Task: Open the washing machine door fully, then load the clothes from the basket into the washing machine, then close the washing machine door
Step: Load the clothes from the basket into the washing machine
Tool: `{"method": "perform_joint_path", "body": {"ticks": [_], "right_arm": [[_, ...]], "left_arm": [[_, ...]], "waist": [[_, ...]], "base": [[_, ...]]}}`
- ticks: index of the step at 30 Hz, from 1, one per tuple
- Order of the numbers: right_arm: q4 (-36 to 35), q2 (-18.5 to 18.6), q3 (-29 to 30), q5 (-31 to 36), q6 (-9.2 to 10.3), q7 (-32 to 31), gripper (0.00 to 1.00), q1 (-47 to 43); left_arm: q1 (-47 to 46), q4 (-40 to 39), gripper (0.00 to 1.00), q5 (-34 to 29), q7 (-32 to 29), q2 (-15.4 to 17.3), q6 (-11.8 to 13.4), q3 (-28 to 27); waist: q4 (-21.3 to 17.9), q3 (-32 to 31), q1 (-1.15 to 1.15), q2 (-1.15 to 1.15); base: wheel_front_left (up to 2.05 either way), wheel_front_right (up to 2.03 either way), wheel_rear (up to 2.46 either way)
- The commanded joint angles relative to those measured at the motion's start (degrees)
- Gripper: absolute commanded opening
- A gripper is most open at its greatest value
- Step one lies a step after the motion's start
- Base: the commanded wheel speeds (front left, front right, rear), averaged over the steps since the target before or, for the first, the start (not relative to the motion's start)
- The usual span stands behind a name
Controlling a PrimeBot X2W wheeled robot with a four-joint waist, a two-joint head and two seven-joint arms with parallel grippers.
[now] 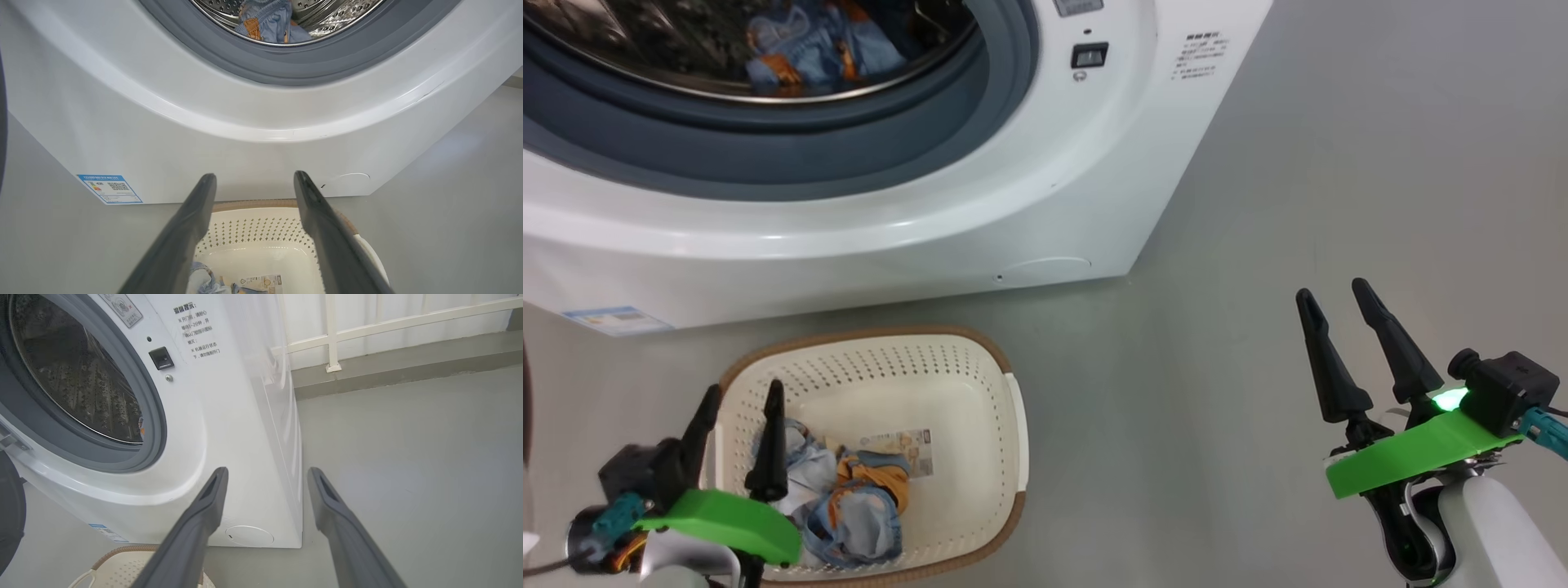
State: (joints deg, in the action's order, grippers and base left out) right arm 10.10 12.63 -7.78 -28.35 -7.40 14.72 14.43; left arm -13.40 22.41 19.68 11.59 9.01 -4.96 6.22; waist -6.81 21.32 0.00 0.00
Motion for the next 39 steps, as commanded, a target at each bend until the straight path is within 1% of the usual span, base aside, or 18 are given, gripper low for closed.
{"method": "perform_joint_path", "body": {"ticks": [1, 12, 22, 33, 39], "right_arm": [[-1.4, 0.2, -0.8, 0.5, -0.09, 0.3, 1.0, 0.8], [-2.3, -0.8, -0.7, 1.0, -0.09, 0.3, 1.0, 3.4], [-2.9, -1.3, -1.3, 1.2, -0.09, 0.3, 1.0, 6.8], [-3.6, -1.8, -1.8, 1.6, -0.09, 0.3, 1.0, 10.3], [-3.9, -2.0, -2.1, 1.7, -0.09, 0.3, 1.0, 11.3]], "left_arm": [[-1.5, -0.7, 1.0, 0.3, 0.2, 1.6, -0.4, -1.5], [-9.9, 14.9, 1.0, 1.3, 1.1, 2.8, -1.9, 1.4], [-18.4, 28.9, 1.0, 2.3, 1.8, 3.8, -2.5, 5.3], [-25.2, 39.1, 1.0, 6.3, 1.5, 3.6, -2.5, 12.1], [-28.1, 43.5, 1.0, 7.8, 1.0, 4.7, -2.5, 14.8]], "waist": [[-0.9, 1.8, 0.0, 0.0], [-2.1, 8.0, 0.0, 0.0], [-2.5, 14.5, 0.0, 0.0], [-2.8, 20.5, 0.0, 0.0], [-3.7, 23.4, 0.0, 0.0]], "base": [[0.0, 0.0, 0.0], [0.0, 0.0, 0.0], [0.0, 0.0, 0.0], [0.0, 0.0, 0.0], [0.0, 0.0, 0.0]]}}
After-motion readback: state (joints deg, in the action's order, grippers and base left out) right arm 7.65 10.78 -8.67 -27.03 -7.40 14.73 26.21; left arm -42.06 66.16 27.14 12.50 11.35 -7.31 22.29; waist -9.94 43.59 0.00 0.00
